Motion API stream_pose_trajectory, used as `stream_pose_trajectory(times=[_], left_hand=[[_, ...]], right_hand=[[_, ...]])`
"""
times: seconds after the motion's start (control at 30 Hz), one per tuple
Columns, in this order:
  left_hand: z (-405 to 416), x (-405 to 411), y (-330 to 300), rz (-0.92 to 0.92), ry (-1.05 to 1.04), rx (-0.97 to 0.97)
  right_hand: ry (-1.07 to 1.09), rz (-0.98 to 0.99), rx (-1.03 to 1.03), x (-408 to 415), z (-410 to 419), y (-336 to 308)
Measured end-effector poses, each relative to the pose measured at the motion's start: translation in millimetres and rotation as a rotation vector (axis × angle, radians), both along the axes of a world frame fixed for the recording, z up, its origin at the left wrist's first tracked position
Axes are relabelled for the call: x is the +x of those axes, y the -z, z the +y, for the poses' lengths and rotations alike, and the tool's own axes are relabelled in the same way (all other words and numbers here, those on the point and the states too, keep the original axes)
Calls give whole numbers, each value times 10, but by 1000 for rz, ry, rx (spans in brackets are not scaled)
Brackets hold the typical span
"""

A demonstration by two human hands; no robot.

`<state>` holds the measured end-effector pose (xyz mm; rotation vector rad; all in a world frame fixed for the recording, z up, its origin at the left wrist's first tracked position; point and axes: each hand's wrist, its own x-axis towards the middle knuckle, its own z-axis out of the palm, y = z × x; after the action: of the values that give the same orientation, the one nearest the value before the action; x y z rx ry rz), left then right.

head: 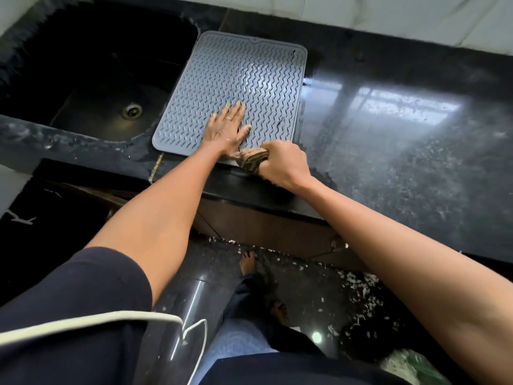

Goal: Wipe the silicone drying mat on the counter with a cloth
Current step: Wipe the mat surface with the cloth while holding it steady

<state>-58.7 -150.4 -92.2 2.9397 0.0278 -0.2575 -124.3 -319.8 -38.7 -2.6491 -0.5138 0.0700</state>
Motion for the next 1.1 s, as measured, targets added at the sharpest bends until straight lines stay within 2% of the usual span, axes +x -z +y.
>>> stream_pose_trajectory(times=[0.1,0.2,0.37,0.57,0.67,0.73,0.8,0.93,1.1], left_hand=[[66,84,-74,-169,-25,-49],[117,310,-188,-290,-38,-92],[176,1076,-266,-288,-39,-136],[154,1993,-186,-193,51,-135],[157,2208,-94,-163,71,-125],[163,2272,-21,-169,36,-135],[169,2271,28,-192,12,-141],[183,2303,38,-218,14,-196],[209,2357,33,-172,48,-165]], right_hand=[[215,-81,198,302,-49,-121],[442,-76,346,826,-21,-314],[558,-67,348,1930,121,-488],[505,-22,146,2942,390,-253],[346,-18,-1,3149,540,-1],[236,-55,-146,3177,663,212],[221,-164,-228,3116,762,373],[208,-274,-223,2933,746,428],[130,-326,-73,2284,625,385]])
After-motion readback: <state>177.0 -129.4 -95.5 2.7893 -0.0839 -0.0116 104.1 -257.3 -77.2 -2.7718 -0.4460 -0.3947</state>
